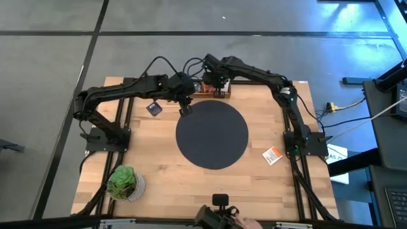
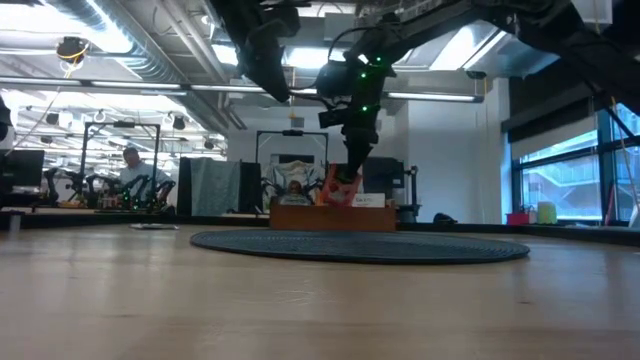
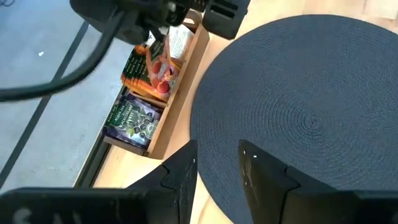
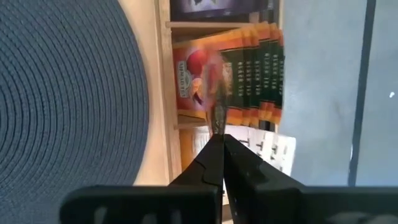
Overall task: Pick & Place Tea
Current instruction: Put the orange tea bag into the middle section of the wooden organizer
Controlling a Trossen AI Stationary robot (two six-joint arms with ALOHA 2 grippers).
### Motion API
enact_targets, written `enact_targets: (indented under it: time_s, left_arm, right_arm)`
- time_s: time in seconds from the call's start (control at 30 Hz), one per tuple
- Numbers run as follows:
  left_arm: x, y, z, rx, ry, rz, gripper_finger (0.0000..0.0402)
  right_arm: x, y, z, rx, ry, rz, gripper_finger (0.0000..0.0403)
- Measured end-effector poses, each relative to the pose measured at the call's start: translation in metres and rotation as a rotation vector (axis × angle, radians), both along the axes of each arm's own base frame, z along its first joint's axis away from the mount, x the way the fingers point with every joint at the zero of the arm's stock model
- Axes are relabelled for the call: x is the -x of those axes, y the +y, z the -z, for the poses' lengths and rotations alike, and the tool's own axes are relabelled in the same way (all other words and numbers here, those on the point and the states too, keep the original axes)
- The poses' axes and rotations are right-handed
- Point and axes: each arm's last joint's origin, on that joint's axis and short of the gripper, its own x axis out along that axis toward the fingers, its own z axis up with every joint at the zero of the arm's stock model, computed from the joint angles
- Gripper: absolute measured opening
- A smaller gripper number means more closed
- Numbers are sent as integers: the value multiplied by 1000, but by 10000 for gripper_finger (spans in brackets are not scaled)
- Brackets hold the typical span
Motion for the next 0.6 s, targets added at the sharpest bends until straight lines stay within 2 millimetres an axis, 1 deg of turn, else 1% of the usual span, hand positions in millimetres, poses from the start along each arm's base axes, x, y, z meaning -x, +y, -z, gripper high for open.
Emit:
enact_targets:
  time_s: [0.33, 0.6]
  left_arm:
    - [0, 0, 0, 0, 0, 0, 111]
    - [0, 0, 0, 0, 0, 1, 112]
  right_arm:
    - [-5, -3, 14, -7, 12, 0, 9]
    - [-5, -3, 15, -6, 15, -2, 12]
